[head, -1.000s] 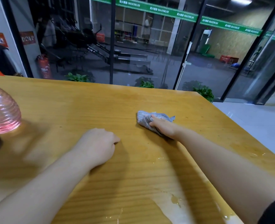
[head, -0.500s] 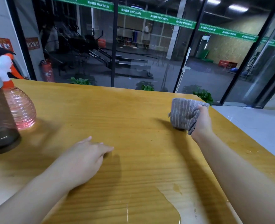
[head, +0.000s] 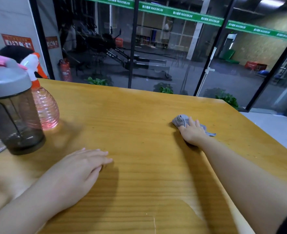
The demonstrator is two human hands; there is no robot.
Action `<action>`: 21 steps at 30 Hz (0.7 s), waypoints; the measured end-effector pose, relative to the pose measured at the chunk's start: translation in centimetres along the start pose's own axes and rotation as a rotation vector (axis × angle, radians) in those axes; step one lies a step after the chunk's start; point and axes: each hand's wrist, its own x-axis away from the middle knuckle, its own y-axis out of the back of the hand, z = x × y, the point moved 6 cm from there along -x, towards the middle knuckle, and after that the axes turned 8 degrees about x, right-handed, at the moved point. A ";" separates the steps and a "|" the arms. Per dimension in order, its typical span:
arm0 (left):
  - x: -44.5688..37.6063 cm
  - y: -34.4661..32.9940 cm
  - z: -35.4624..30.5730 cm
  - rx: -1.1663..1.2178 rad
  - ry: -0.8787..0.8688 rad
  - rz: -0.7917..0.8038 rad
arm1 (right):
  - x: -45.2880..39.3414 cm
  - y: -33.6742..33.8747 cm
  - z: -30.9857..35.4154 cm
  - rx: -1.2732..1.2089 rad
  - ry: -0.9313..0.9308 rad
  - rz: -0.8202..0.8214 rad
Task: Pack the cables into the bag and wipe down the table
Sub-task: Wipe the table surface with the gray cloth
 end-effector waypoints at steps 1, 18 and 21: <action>0.2 0.1 0.4 0.041 0.018 -0.009 | -0.1 0.1 1.1 0.000 0.030 -0.012; 0.8 2.4 3.1 0.128 0.288 -0.296 | 1.2 -0.1 22.7 -0.016 0.516 0.124; 1.0 3.4 4.0 0.193 0.376 -0.423 | 2.5 -1.1 26.7 0.098 0.662 0.125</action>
